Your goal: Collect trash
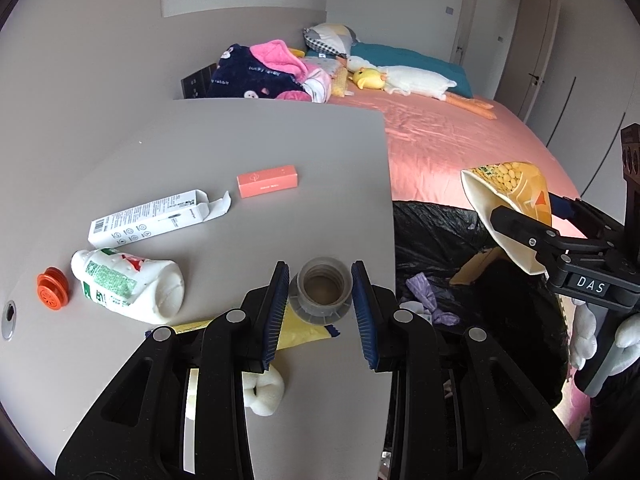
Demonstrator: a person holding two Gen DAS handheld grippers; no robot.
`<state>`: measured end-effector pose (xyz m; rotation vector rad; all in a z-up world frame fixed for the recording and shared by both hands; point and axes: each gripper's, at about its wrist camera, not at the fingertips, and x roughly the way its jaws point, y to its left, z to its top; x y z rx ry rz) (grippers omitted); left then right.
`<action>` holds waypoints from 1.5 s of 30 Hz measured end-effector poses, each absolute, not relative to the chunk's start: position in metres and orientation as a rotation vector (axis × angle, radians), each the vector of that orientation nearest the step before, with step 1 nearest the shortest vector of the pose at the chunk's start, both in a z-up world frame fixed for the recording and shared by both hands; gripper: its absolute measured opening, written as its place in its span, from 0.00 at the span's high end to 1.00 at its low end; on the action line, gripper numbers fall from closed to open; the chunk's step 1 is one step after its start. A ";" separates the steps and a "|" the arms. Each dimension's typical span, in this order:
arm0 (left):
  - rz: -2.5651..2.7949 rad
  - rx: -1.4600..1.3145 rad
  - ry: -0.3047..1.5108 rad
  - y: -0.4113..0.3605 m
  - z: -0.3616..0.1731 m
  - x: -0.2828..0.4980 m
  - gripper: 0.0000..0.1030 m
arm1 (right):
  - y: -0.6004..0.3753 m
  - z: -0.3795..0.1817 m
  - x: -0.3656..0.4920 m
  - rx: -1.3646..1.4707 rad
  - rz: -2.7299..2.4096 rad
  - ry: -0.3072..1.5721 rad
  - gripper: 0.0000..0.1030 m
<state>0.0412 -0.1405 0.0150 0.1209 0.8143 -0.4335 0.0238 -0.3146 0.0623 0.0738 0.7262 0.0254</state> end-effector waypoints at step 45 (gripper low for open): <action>-0.725 0.244 0.817 -0.257 0.010 0.030 0.69 | -0.407 0.067 -0.036 0.183 -0.268 0.707 0.15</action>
